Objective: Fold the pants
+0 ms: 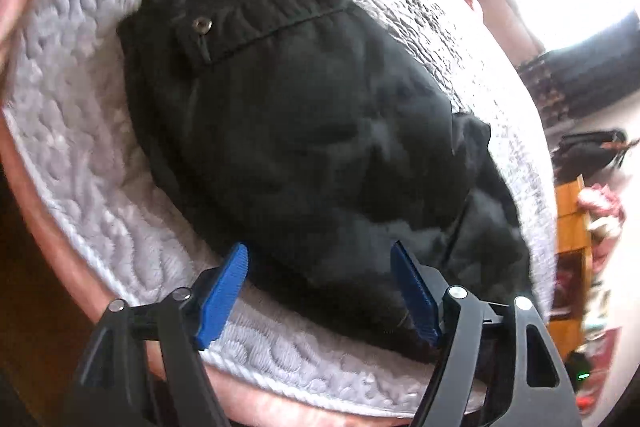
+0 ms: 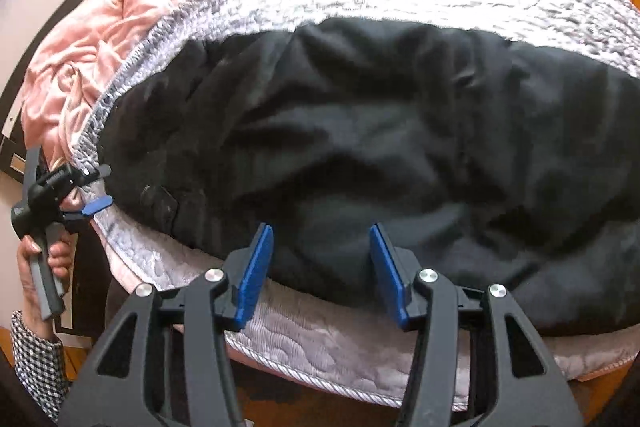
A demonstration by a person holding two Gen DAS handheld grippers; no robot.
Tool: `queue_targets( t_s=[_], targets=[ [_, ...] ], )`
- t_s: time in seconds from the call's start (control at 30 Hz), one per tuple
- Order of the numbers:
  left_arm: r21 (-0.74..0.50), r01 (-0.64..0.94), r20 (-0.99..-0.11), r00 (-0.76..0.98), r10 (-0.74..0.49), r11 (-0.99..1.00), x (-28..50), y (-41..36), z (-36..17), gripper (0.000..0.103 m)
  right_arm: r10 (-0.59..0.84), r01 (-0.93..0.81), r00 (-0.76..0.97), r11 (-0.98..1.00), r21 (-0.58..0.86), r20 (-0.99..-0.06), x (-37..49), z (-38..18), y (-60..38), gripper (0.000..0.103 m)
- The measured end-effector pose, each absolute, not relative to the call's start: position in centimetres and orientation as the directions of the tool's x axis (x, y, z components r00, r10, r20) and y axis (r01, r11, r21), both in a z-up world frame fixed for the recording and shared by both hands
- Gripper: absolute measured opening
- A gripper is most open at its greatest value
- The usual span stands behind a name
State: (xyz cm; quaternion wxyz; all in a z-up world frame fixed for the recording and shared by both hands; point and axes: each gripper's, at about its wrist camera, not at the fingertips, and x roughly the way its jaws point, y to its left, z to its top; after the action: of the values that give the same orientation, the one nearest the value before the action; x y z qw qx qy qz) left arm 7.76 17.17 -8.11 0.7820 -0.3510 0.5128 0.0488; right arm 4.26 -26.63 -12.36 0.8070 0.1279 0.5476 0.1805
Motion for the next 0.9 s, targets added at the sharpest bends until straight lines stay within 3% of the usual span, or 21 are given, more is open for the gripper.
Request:
queue_targets(
  t_s=[0.2, 0.27, 0.33, 0.4, 0.53, 0.73, 0.9],
  targets=[
    [-0.617, -0.467, -0.777, 0.492, -0.393, 0.634, 8.2, 19.1, -10.2, 0.073, 0.407, -0.142, 0.319, 0.913, 0.381, -0.856, 4.2, -13.6, -26.4, 0.050],
    [-0.634, -0.485, -0.766, 0.504, -0.400, 0.603, 8.1, 19.6, -10.6, 0.065, 0.404, -0.145, 0.318, 0.915, 0.378, -0.858, 4.1, -13.8, -26.6, 0.050],
    [-0.637, -0.502, -0.764, 0.509, -0.396, 0.584, 7.6, 20.2, -10.8, 0.046, 0.401, -0.144, 0.314, 0.916, 0.374, -0.860, 4.2, -14.1, -26.7, 0.050],
    [-0.645, -0.513, -0.759, 0.517, -0.396, 0.566, 7.4, 20.7, -10.9, 0.033, 0.400, -0.144, 0.312, 0.917, 0.373, -0.862, 4.1, -14.3, -26.6, 0.051],
    [-0.650, -0.511, -0.752, 0.542, -0.376, 0.563, 7.1, 20.6, -10.6, 0.017, 0.397, -0.147, 0.310, 0.918, 0.369, -0.864, 4.1, -14.4, -26.7, 0.052],
    [-0.632, -0.484, -0.736, 0.619, -0.275, 0.605, 4.0, 18.7, -7.3, 0.012, 0.400, -0.131, 0.305, 0.917, 0.377, -0.864, 4.2, -14.7, -27.2, 0.052],
    [-0.571, -0.535, -0.791, 0.563, -0.241, 0.623, 3.9, 18.7, -10.4, 0.014, 0.387, -0.125, 0.300, 0.922, 0.367, -0.872, 4.3, -15.0, -27.2, 0.052]
  ],
)
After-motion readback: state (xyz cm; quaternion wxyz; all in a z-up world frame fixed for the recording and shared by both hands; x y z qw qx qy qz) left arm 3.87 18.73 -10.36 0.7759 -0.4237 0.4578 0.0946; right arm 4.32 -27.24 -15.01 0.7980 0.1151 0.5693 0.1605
